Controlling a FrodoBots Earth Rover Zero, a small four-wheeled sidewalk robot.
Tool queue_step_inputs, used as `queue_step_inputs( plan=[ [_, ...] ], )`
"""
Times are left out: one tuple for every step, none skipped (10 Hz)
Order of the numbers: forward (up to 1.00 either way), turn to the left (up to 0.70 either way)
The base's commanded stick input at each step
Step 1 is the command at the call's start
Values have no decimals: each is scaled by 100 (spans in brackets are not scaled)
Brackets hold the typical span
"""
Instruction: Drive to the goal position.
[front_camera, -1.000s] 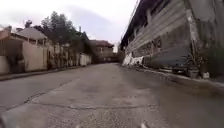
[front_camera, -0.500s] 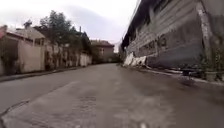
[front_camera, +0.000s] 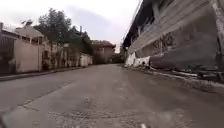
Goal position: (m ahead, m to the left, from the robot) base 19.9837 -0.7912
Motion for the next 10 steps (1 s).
queue_step_inputs(
  plan=[
    [100,0],
    [100,0],
    [100,0],
    [100,0],
    [100,0],
    [100,0],
    [100,0],
    [100,0],
    [100,0],
    [100,0]
  ],
)
